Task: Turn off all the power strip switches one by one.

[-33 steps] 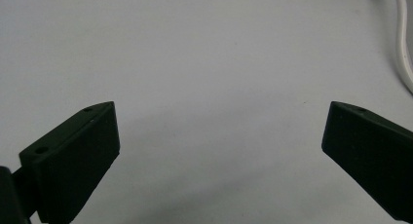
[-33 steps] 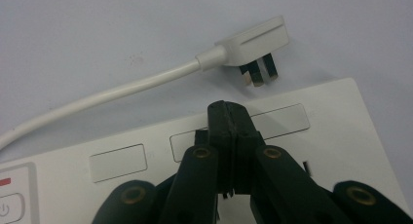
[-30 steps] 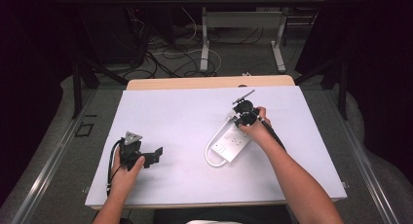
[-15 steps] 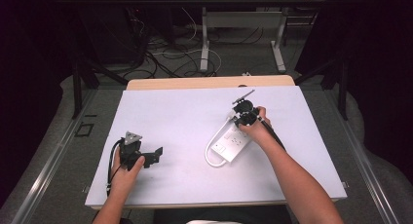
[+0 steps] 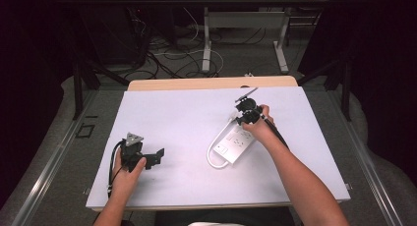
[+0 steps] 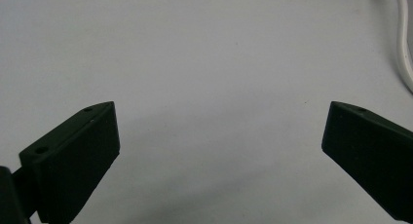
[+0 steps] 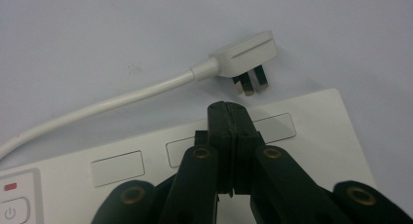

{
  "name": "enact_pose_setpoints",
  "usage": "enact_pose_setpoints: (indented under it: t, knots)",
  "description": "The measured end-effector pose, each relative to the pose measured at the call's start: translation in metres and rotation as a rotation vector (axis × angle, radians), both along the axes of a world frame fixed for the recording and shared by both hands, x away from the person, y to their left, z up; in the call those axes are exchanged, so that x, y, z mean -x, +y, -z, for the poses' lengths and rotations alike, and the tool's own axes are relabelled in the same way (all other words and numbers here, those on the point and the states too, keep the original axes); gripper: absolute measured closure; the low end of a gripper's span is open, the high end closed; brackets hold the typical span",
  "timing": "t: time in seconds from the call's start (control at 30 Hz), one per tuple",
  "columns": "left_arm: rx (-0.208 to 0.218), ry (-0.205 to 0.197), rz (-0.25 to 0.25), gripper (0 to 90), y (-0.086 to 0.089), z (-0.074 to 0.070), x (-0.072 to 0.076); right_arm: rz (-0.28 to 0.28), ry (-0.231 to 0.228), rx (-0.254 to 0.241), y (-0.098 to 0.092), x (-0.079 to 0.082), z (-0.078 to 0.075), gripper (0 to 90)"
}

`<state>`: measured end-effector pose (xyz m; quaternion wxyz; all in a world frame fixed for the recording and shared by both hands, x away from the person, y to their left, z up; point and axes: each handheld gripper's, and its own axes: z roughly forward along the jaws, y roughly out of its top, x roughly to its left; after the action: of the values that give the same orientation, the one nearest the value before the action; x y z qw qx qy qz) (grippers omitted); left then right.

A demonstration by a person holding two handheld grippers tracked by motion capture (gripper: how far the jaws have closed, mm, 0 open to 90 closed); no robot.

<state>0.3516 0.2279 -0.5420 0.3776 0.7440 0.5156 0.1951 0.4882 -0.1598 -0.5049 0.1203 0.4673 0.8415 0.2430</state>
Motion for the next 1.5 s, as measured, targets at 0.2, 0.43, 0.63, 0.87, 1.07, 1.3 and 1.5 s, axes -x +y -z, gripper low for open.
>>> enact_pose_setpoints:
  t: [0.2, 0.43, 0.63, 0.87, 1.07, 1.3, 1.5]
  knots:
    - [0.0, 0.003, 0.0, 0.4, 0.0, 0.0, 0.0, 0.0, -0.003, 0.005, -0.002, -0.002, -0.003, 90.0]
    - [0.001, 0.003, 0.0, 0.4, 0.0, 0.0, 0.0, -0.003, -0.019, 0.019, -0.005, -0.005, -0.009, 90.0]
    - [0.001, 0.003, 0.0, 0.3, 0.0, 0.0, 0.0, 0.009, -0.027, 0.027, -0.009, -0.011, -0.01, 90.0]
    - [0.002, 0.006, 0.001, 0.3, 0.0, 0.0, 0.0, 0.029, -0.012, 0.061, -0.018, -0.021, -0.012, 90.0]
    - [0.002, 0.003, 0.001, 0.3, 0.0, 0.0, 0.0, 0.061, -0.012, 0.055, -0.025, -0.028, -0.012, 90.0]
    - [0.005, -0.006, -0.003, 0.3, 0.0, 0.001, 0.0, 0.093, 0.021, 0.031, -0.027, -0.033, -0.008, 90.0]
    - [0.002, -0.002, -0.001, 0.4, 0.0, 0.0, 0.0, 0.075, 0.035, 0.028, -0.025, -0.036, -0.003, 90.0]
